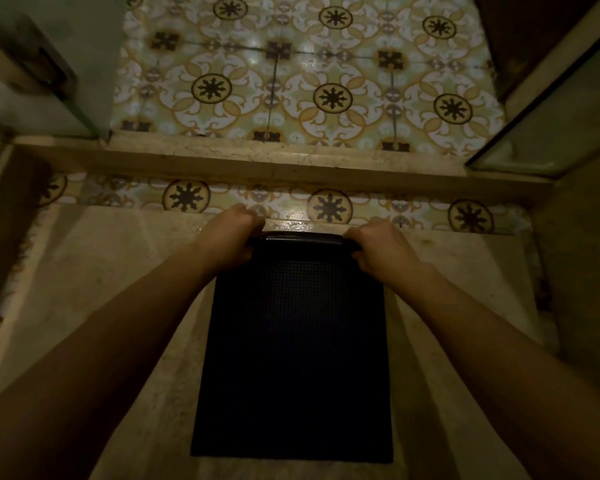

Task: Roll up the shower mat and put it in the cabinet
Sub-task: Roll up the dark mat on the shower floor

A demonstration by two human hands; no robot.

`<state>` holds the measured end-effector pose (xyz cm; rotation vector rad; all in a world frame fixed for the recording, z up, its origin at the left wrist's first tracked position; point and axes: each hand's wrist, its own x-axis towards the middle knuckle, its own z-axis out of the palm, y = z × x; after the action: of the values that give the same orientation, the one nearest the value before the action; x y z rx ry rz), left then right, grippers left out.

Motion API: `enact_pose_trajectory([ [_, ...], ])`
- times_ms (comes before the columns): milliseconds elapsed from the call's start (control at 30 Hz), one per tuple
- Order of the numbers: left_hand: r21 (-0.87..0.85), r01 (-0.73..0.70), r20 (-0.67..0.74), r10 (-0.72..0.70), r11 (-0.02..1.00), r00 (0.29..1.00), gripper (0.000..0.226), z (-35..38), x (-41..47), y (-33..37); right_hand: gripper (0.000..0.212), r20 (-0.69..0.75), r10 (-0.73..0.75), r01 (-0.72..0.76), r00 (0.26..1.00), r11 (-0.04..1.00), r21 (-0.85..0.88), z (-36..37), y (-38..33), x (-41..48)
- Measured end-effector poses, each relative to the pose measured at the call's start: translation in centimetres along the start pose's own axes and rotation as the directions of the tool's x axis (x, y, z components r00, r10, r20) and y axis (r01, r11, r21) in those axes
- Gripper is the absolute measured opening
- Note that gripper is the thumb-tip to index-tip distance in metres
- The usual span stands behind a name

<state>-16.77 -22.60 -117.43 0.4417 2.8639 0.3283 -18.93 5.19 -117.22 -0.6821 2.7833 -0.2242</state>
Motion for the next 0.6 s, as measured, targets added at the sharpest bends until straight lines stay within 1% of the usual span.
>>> enact_pose_trajectory([
  [33,0.002,-0.006,0.001,0.006,1.0,1.0,0.016,0.1,-0.3,0.0,0.033,0.018,0.007,-0.007,1.0,1.0,-0.013,-0.1,-0.1,0.0],
  [100,-0.016,-0.011,0.031,0.012,1.0,0.999,0.013,0.2,-0.4,-0.2,0.032,0.059,-0.029,0.031,0.998,0.999,-0.029,-0.2,0.0,0.0],
  [133,-0.025,-0.004,0.057,0.005,1.0,0.998,0.013,0.1,-0.3,-0.2,0.033,0.066,-0.042,0.043,0.997,0.999,-0.013,-0.2,0.2,-0.2],
  [200,-0.013,0.033,0.098,-0.032,0.999,0.995,0.013,-0.1,0.3,-0.2,0.037,0.055,-0.019,0.017,0.998,0.999,0.034,-0.2,0.5,-0.7],
  [300,-0.026,0.09,0.092,-0.087,0.996,0.992,0.029,0.0,0.5,-0.1,0.046,0.029,0.043,-0.045,0.999,0.997,0.062,-0.1,0.6,-0.8],
  [333,-0.032,0.086,0.084,-0.083,0.996,0.993,0.032,0.1,0.5,-0.1,0.044,0.032,0.051,-0.053,0.998,0.997,0.064,-0.2,0.4,-0.6],
  [433,-0.058,0.081,0.075,-0.076,0.995,0.994,0.033,0.0,0.3,0.0,0.023,0.075,0.031,-0.034,0.997,0.999,0.034,-0.5,0.0,-0.4],
  [467,-0.054,0.076,0.094,-0.071,0.996,0.993,0.034,-0.1,0.3,0.0,0.02,0.082,0.024,-0.026,0.996,0.999,0.028,-0.5,-0.1,-0.6],
  [600,-0.019,0.081,0.216,-0.076,0.997,0.974,0.035,-0.9,0.7,0.1,0.027,0.075,0.043,-0.047,0.996,0.998,0.049,-0.3,-0.2,-1.2],
])
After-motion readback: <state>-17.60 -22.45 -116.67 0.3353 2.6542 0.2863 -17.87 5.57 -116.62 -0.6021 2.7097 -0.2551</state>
